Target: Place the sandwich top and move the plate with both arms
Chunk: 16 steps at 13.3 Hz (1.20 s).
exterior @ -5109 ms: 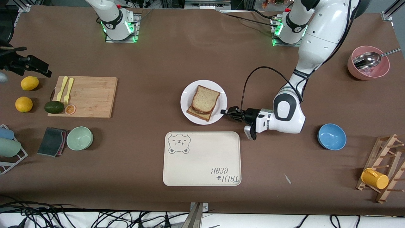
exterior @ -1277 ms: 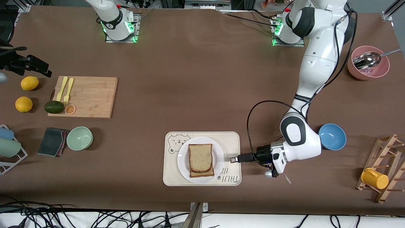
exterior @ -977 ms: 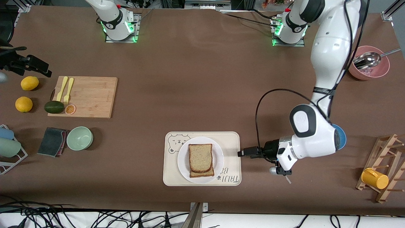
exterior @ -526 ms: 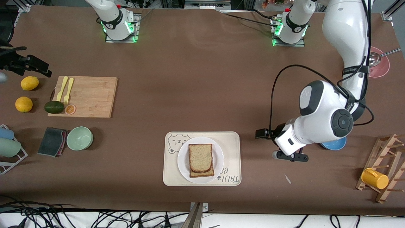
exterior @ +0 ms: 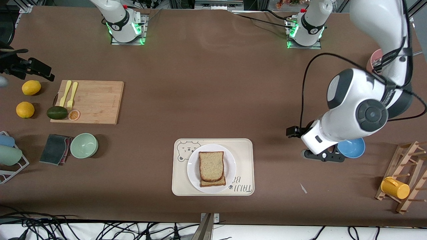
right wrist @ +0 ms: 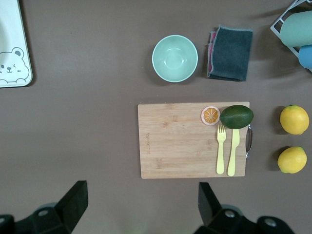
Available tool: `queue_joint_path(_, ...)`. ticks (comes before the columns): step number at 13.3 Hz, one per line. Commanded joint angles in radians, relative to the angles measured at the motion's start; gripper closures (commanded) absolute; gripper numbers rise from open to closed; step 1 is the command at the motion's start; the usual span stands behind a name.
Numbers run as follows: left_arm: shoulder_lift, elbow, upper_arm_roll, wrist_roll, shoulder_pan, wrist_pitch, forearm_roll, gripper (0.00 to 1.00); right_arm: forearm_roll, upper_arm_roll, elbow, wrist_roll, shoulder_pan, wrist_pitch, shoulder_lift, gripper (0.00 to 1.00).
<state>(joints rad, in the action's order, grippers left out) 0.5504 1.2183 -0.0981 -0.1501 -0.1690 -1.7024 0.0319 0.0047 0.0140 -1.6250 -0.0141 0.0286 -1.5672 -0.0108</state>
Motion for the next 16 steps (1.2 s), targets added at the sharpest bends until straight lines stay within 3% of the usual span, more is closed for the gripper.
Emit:
queue_joint_path(1, -0.200, 0.168, -0.003, -0.003, 0.017, 0.004, -0.037, 0.00, 0.017, -0.003, 0.021, -0.006, 0.004, 0.018, 0.005, 0.00)
queue_joint_path(5, -0.410, 0.357, -0.002, 0.000, 0.080, 0.006, -0.049, 0.00, 0.015, -0.012, 0.021, -0.004, 0.004, 0.018, 0.003, 0.00)
queue_joint_path(9, -0.469, 0.369, -0.002, 0.006, 0.150, 0.093, -0.050, 0.00, 0.017, -0.014, 0.021, -0.004, 0.004, 0.018, 0.005, 0.00)
queue_joint_path(16, -0.555, 0.357, 0.006, 0.231, 0.209, 0.210, -0.049, 0.00, 0.015, -0.017, 0.021, -0.004, 0.004, 0.016, 0.005, 0.00)
